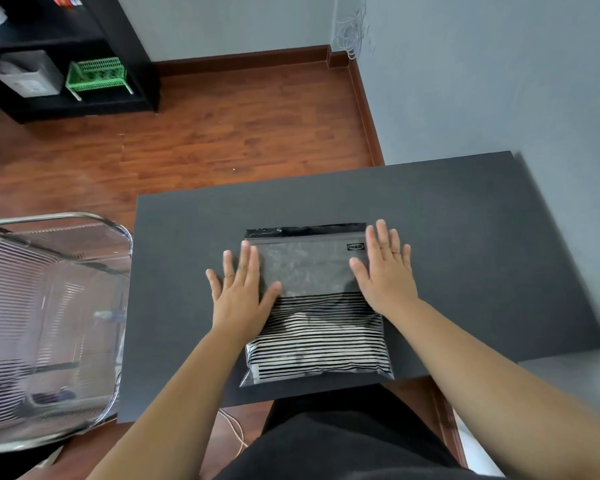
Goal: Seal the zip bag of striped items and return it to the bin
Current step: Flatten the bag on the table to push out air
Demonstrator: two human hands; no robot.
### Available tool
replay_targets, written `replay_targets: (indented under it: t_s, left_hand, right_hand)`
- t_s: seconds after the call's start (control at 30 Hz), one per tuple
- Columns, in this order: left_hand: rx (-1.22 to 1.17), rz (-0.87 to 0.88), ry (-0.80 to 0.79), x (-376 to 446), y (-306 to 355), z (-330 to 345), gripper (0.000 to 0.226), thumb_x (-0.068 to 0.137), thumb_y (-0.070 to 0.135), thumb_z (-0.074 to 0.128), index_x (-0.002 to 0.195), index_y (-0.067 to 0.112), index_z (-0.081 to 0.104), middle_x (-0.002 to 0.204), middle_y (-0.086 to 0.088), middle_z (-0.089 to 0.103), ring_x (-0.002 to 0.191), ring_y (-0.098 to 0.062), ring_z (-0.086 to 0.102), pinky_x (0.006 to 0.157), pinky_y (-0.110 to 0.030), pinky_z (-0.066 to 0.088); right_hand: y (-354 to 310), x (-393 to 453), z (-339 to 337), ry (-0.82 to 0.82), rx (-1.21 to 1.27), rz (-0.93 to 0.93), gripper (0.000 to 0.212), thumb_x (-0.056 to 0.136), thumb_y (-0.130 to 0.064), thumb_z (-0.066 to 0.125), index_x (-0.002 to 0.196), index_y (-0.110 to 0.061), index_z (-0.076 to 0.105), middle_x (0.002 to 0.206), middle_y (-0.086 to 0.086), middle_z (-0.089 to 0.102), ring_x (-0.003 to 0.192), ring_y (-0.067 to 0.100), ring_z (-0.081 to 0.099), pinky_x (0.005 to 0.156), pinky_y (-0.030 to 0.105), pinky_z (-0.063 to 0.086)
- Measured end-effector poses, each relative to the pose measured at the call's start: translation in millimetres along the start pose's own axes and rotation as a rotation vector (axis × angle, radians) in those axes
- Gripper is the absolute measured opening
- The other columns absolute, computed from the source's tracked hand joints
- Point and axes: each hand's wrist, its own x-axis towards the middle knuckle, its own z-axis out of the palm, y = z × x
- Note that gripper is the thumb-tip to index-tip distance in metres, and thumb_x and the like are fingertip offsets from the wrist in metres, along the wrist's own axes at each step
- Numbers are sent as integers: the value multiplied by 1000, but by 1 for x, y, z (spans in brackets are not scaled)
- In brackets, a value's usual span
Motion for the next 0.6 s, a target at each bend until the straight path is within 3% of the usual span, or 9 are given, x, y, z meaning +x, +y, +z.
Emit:
replay_targets:
  t_s: [0.1, 0.2, 0.33, 0.5, 0.6]
  left_hand:
    - [18, 203, -112, -7, 11, 2, 91, 84, 84, 12, 147, 33, -27, 152, 18, -39, 138, -15, -42, 103, -41, -36]
    - [137, 244, -155, -5, 14, 8, 98, 78, 90, 7, 147, 31, -29, 151, 16, -41, 138, -17, -42, 107, -47, -31]
    - [226, 253, -122, -4, 11, 10, 94, 78, 90, 4, 149, 35, -26, 156, 15, -33, 143, -18, -33, 111, -50, -25]
    - [212, 226, -98, -2, 0, 10, 86, 73, 95, 9, 144, 56, -21, 155, 17, -35, 145, -22, -30, 112, -54, -20]
    - [219, 195, -90, -3, -13, 6, 89, 70, 97, 14, 144, 59, -18, 157, 16, -32, 146, -23, -29, 113, -57, -17]
  right_hand:
    - [-24, -18, 8, -173, 54, -253, 82, 96, -60, 29, 152, -26, -20, 155, -7, -37, 141, 14, -35, 112, 34, -20]
    - [-33, -27, 23, -303, -5, -313, 89, 92, -70, 27, 150, -27, -25, 152, -10, -42, 138, 11, -39, 113, 35, -21]
    - [-28, -23, 27, -277, -185, -326, 96, 79, -86, 7, 148, -29, -29, 153, -12, -42, 138, 12, -40, 112, 38, -25]
    - [-19, -20, 25, -247, -250, -325, 95, 77, -90, 7, 144, -36, -33, 152, -16, -41, 139, 13, -40, 112, 42, -25]
    - [-6, -19, 19, -222, -259, -315, 92, 78, -89, 6, 144, -38, -33, 152, -18, -40, 141, 14, -38, 113, 43, -24]
